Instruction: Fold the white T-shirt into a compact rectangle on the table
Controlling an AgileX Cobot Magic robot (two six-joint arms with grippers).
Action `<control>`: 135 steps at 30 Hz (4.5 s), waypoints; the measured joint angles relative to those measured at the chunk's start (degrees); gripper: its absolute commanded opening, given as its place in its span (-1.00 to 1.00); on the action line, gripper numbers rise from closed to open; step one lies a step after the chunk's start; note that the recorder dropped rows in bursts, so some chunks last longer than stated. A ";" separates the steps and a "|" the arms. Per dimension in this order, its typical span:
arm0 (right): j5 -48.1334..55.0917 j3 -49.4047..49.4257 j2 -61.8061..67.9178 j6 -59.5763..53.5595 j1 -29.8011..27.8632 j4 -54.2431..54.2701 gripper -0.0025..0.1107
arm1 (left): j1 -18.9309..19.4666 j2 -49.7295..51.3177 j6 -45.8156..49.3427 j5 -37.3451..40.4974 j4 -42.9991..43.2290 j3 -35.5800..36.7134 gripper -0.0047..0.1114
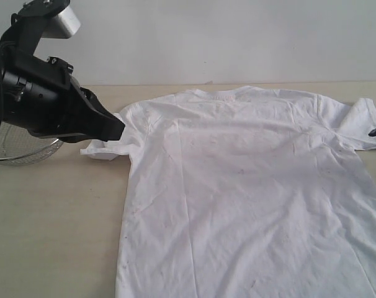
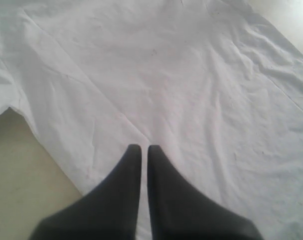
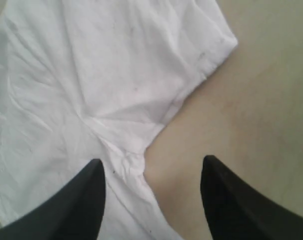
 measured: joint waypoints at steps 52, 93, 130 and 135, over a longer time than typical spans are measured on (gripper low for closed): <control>-22.16 -3.30 6.70 -3.77 5.18 15.77 -0.91 | 0.00 0.00 0.00 -0.80 0.00 0.00 -0.84; -7.86 -6.25 4.49 -15.41 15.91 14.38 -0.96 | 0.00 0.00 0.00 -0.80 0.00 0.00 -0.84; -2.21 -6.25 4.49 -18.38 24.46 2.16 -0.85 | 0.00 0.00 0.00 -0.80 0.00 0.00 -0.84; -1.12 -6.25 4.49 -18.38 24.46 0.54 -0.12 | 0.00 0.00 0.00 -0.80 0.00 0.00 -0.84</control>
